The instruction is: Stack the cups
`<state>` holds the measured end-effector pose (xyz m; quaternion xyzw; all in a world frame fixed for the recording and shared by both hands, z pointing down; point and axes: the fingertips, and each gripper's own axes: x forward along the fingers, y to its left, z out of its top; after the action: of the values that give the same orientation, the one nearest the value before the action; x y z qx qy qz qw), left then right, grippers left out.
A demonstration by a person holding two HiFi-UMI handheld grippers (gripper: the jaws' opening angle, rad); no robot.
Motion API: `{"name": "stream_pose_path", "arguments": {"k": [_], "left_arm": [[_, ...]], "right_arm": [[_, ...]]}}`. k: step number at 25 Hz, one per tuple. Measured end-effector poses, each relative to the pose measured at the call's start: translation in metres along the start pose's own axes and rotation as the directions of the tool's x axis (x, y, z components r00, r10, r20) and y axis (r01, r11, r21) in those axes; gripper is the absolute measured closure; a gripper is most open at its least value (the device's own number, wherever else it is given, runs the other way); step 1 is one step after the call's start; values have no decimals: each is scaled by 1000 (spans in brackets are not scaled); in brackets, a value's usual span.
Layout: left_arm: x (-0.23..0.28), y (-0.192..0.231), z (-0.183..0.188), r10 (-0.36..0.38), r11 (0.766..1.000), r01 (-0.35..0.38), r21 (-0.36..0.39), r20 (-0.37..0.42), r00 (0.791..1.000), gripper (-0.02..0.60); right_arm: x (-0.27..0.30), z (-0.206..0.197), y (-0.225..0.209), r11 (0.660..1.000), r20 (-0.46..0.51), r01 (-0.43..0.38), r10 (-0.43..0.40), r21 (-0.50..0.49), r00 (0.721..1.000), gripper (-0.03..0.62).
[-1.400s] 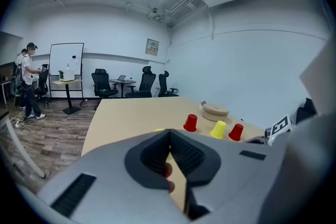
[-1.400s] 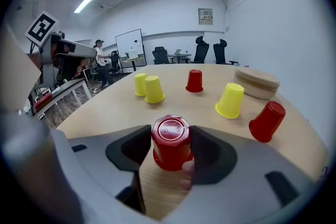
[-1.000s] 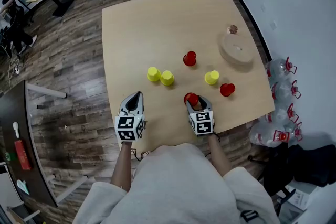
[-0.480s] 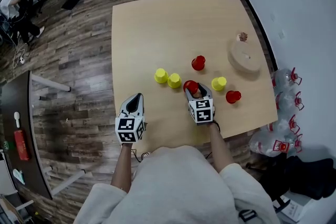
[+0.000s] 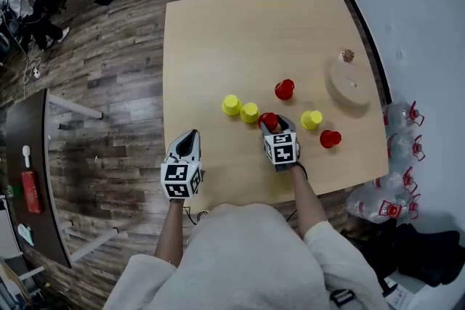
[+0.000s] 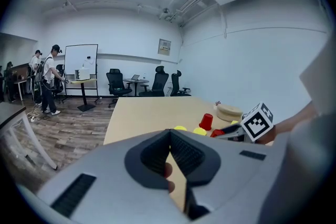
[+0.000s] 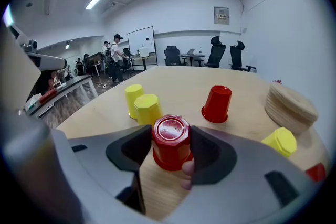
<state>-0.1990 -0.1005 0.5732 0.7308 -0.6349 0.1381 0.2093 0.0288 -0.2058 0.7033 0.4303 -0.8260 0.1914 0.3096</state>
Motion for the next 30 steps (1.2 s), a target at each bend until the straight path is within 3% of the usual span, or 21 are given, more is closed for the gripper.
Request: {"name": "stream_pose_path", "arguments": {"k": [9, 12, 20, 25, 30], "left_arm": [[2, 2, 0, 0, 1000, 0, -1, -4, 1000, 572], [4, 1, 2, -7, 1000, 7, 3, -3, 1000, 572], [12, -10, 4, -46, 999, 46, 18, 0, 999, 572], [22, -22, 9, -83, 996, 83, 32, 0, 997, 572], [35, -45, 13, -127, 991, 127, 52, -4, 992, 572]], "right_arm": [[2, 1, 2, 1000, 13, -4, 4, 8, 1000, 359], [-2, 5, 3, 1000, 29, -15, 15, 8, 999, 310], [-56, 37, 9, 1000, 192, -16, 18, -10, 981, 289], [-87, 46, -14, 998, 254, 54, -60, 28, 965, 289], [-111, 30, -76, 976, 244, 182, -206, 117, 948, 290]]}}
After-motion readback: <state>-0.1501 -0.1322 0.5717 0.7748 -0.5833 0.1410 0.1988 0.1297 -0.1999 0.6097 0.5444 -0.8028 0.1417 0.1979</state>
